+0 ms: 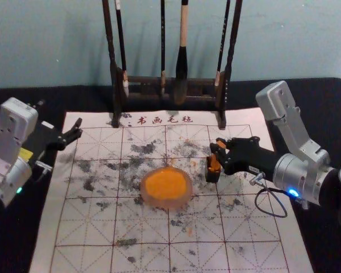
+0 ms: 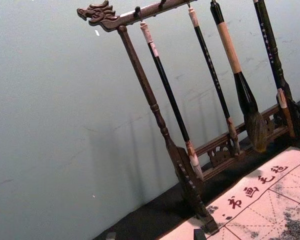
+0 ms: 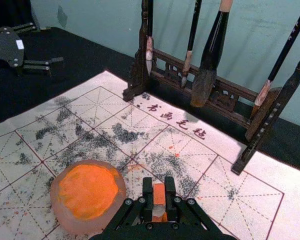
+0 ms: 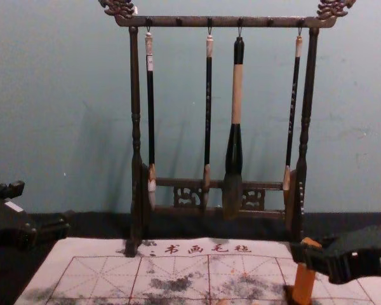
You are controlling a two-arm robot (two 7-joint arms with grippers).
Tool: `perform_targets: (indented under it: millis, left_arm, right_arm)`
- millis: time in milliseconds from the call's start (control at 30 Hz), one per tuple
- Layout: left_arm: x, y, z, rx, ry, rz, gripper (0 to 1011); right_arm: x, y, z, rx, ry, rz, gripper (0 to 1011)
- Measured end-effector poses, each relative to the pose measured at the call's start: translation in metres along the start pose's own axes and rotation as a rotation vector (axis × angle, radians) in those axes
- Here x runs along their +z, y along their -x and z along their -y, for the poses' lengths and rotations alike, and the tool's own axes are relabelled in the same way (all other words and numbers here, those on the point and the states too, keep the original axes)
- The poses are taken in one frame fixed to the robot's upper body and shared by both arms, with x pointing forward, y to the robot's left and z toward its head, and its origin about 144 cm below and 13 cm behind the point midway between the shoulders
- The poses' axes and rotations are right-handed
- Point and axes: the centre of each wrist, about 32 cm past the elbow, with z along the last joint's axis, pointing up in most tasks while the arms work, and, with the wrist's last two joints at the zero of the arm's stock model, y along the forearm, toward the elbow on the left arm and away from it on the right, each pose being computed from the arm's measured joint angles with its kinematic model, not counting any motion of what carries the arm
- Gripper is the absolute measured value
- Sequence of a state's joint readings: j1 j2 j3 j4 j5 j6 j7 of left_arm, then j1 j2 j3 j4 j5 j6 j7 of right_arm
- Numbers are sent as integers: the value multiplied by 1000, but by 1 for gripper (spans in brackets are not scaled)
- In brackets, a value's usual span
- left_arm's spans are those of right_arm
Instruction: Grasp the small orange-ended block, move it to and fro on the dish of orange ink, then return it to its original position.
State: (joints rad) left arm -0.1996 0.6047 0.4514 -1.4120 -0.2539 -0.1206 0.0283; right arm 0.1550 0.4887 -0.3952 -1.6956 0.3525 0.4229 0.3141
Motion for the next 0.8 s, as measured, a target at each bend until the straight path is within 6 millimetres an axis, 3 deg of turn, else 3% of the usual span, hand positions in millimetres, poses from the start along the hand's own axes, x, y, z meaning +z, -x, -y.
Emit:
perform_targets:
  millis: [800]
  left_arm:
    - [0, 0, 0, 0, 0, 0, 1001]
  right_arm:
    - [-11, 1, -16, 0, 53, 8, 123]
